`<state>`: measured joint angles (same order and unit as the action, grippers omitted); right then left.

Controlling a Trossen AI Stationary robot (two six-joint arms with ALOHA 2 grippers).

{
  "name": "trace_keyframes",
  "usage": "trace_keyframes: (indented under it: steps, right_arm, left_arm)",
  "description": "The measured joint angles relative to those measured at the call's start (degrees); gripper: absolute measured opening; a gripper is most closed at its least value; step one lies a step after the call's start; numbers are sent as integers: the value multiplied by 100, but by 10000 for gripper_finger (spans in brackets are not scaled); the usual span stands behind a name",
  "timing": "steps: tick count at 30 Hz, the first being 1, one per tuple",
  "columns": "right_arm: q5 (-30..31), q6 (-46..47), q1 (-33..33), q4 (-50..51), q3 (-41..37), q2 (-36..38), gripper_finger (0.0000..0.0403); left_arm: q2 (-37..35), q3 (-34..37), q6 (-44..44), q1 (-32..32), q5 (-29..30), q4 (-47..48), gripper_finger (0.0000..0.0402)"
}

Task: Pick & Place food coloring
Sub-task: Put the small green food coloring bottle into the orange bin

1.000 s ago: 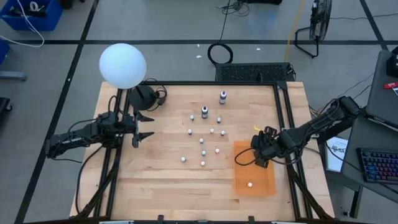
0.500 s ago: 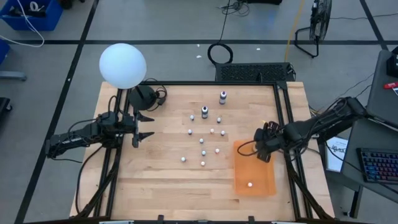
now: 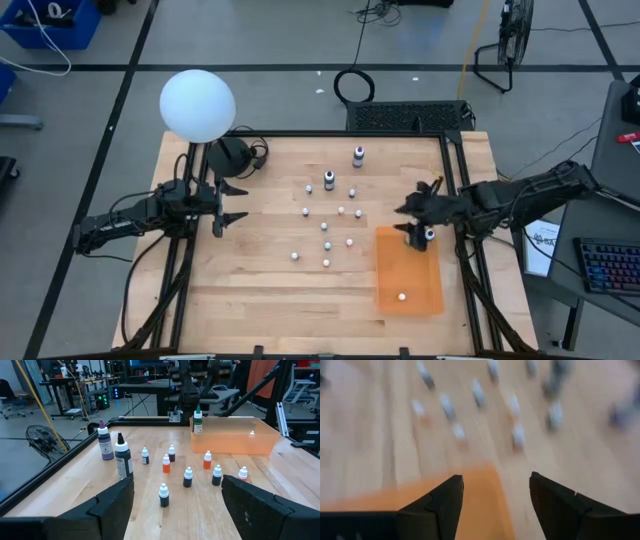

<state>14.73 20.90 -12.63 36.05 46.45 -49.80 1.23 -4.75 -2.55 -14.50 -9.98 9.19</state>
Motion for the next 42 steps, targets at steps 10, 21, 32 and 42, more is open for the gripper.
trace_keyframes:
  steps: [10,21,32,42]
  right_arm:
    - [-7,-2514,1413,-1395,844,-1338,210]
    - [-1905,-2292,3287,600,3211,-4102,210]
    - [-2072,-2948,3231,710,3159,-5324,210]
    - [-2068,-3048,3231,499,3156,-5635,210]
  left_arm:
    - [-1,0,2,2,0,2,299]
    - [0,0,2,1,0,2,299]
    - [1,-1,2,1,1,0,299]
    - [-2,0,2,2,0,0,299]
